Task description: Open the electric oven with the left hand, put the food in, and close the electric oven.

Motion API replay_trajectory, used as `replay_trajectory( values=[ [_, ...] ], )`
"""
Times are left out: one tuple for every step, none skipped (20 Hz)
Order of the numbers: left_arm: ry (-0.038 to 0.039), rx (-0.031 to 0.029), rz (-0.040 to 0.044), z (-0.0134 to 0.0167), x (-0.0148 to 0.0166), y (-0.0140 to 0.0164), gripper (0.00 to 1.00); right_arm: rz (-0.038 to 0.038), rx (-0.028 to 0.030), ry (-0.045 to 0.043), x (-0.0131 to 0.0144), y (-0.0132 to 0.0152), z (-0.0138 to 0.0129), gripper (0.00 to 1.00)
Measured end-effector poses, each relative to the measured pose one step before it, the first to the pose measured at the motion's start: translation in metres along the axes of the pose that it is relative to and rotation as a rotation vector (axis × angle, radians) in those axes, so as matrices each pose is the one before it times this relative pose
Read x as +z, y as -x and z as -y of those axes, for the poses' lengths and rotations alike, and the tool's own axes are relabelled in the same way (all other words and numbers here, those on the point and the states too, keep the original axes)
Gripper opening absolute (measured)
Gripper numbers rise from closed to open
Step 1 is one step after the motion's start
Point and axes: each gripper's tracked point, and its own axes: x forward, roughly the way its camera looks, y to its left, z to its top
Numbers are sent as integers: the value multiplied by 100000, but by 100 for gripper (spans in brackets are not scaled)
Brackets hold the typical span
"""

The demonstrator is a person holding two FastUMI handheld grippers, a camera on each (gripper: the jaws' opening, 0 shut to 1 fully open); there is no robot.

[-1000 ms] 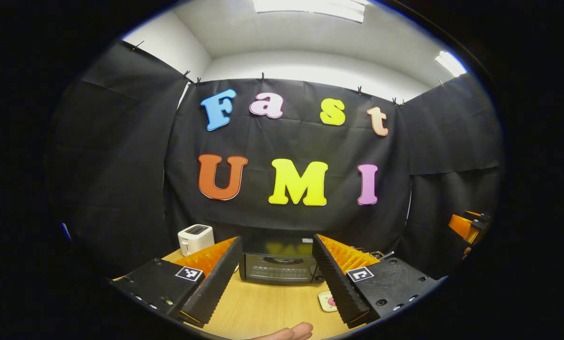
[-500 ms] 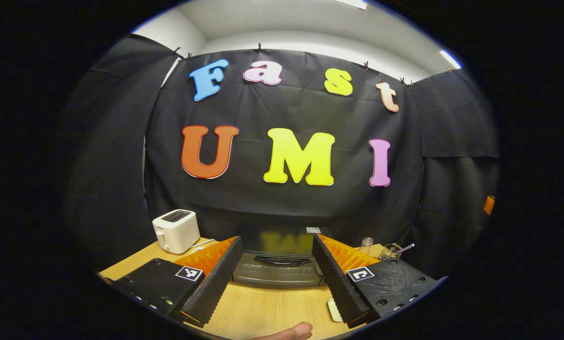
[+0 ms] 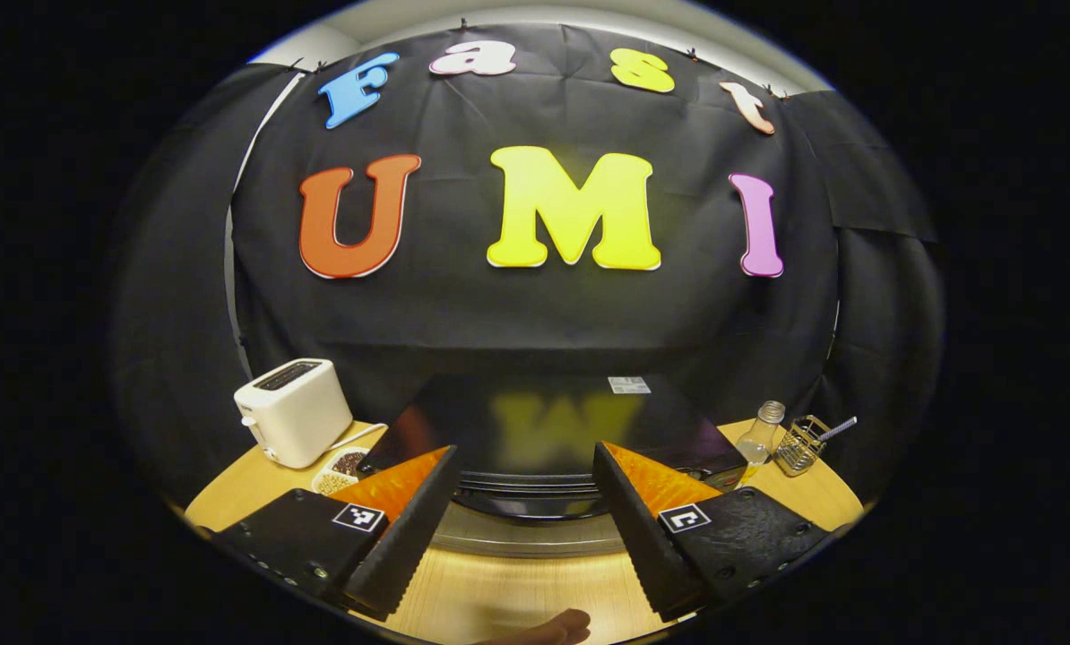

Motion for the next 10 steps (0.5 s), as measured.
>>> replay_trajectory(
  values=[
    [-438, -243, -2020, 43, -478, -854, 95, -857, 586, -590, -239, -37, -69, 100],
    [-360, 149, -1417, 76, -529, -603, 95, -1028, 450, -355, -296, -149, 22, 100],
    [-712, 187, -1467, 153, -504, -337, 95, -833, 140, -26, -373, -293, 215, 100],
    [-797, -711, -1584, 369, -532, -317, 95, -325, -84, 213, -117, -138, 164, 100],
    [-177, 1185, -216, 67, -234, -178, 95, -287, -140, 365, -119, -48, 125, 100],
    [-423, 560, 1221, 58, 475, -418, 95, -241, -160, 109, -119, -49, 164, 100],
    [166, 789, -2440, -121, -251, 233, 94, -179, -84, -15, -98, 104, 137, 100],
    [-865, -38, 681, 144, 239, -17, 95, -584, -200, 99, -40, 48, 97, 100],
    [-633, -158, -855, 68, -261, -125, 96, -982, -312, 107, -271, 18, 185, 100],
    [409, -10, 180, 17, 55, -24, 96, -650, -90, -222, -88, 170, 110, 100]
  ],
)
